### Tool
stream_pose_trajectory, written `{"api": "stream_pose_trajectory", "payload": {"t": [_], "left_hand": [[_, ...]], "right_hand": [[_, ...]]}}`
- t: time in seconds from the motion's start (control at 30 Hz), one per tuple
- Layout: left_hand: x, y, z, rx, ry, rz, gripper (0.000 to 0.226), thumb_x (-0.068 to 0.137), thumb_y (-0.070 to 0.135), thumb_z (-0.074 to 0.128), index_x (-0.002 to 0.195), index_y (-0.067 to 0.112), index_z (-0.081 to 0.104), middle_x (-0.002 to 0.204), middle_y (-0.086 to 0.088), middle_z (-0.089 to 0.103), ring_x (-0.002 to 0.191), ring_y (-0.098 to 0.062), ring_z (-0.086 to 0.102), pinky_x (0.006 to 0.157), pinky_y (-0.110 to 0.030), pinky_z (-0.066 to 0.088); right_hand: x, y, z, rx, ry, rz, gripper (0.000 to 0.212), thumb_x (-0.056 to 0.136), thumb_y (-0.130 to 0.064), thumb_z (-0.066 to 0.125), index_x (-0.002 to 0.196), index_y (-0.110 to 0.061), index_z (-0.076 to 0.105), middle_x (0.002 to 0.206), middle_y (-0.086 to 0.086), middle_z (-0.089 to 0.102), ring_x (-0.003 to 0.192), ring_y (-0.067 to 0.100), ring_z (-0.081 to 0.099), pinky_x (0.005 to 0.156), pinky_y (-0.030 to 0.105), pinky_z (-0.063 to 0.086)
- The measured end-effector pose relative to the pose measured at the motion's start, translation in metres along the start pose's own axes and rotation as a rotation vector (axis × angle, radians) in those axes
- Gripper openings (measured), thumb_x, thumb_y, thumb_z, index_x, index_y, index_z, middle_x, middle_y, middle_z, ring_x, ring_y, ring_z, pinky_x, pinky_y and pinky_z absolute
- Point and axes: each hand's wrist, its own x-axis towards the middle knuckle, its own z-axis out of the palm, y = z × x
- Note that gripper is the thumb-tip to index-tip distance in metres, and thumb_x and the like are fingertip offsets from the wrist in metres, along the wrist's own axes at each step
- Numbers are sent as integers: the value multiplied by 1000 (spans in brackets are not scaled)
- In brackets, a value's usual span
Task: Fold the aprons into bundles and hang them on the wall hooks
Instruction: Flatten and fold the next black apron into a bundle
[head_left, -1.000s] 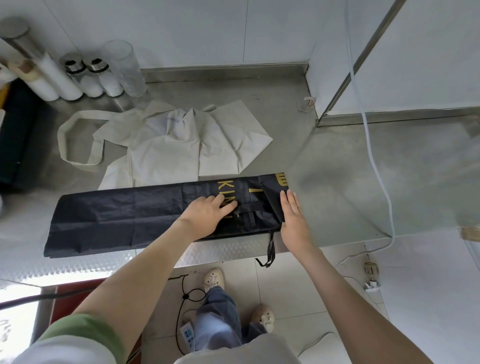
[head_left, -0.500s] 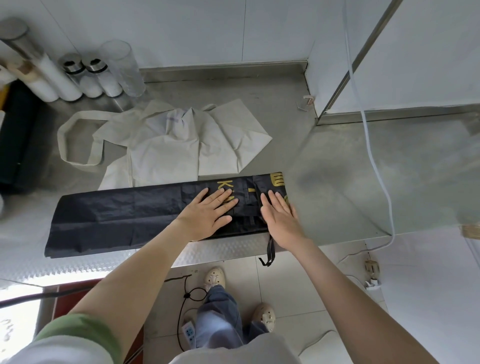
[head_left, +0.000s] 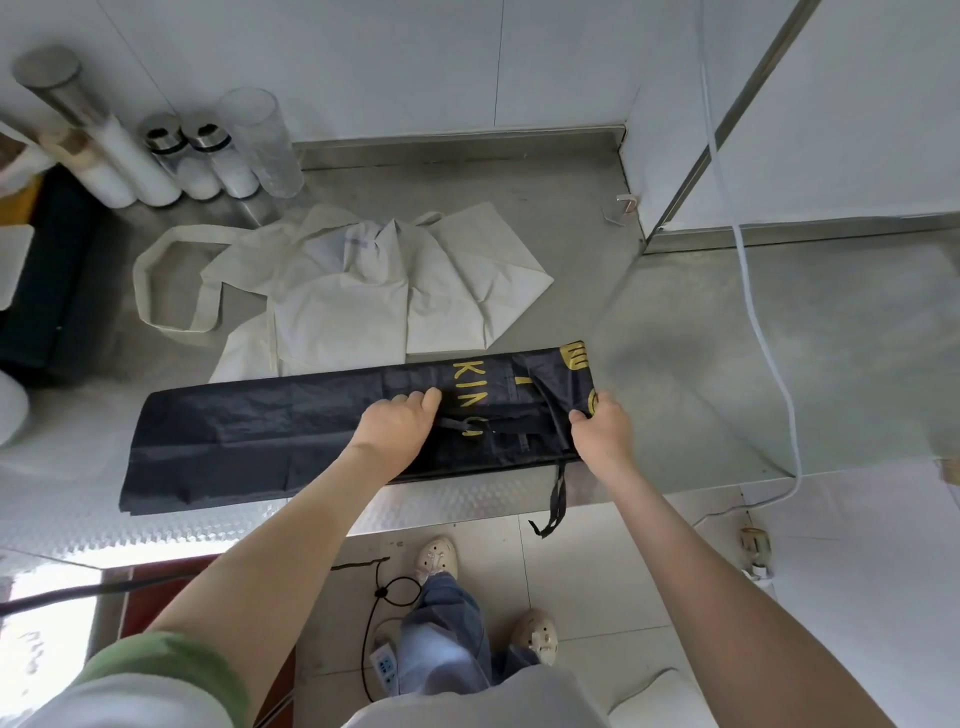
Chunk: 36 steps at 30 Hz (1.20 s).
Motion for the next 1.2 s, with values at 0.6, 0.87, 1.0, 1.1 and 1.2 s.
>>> {"api": "stream_pose_trajectory", "payload": {"t": [0.6, 0.87, 1.0, 1.1, 1.2], "left_hand": [[1, 40, -21, -458, 264, 389, 57, 99, 48, 27, 145, 16, 42, 151, -7, 39, 137, -23, 37, 114, -38, 26], [38, 70, -59, -1888, -286, -253, 77, 77, 81, 46, 125, 23, 63, 128, 6, 61, 120, -11, 54, 109, -31, 35], [50, 65, -48, -1802, -211, -374, 36, 90, 39, 62, 112, 10, 66, 106, -7, 67, 100, -21, 62, 93, -33, 47], [48, 62, -36, -1716, -152, -450, 20, 95, 23, 57, 105, 8, 66, 102, -10, 68, 99, -25, 62, 92, -36, 48], [45, 56, -33, -1761, -174, -441, 18, 97, 21, 56, 108, 12, 65, 109, -9, 69, 105, -24, 62, 96, -35, 47]], "right_hand": [[-11, -11, -7, -112, 281, -181, 17, 90, -7, 53, 105, -2, 46, 101, 17, 53, 86, 33, 54, 62, 34, 39], [-32, -20, 0, 43, -29, -580, 17, 83, -11, 65, 84, -15, 48, 81, -7, 44, 78, 15, 45, 65, 21, 33], [-38, -17, 6, 236, -355, -527, 9, 89, -10, 60, 85, -18, 62, 93, -7, 52, 94, 12, 53, 80, 21, 39], [-38, -15, 8, 163, -244, -539, 22, 88, -9, 60, 105, -23, 60, 108, -7, 53, 108, 12, 47, 92, 27, 40], [-37, -13, 8, -46, -205, -544, 64, 87, -19, 63, 144, -22, 34, 146, -3, 32, 132, 13, 24, 111, 27, 23]]}}
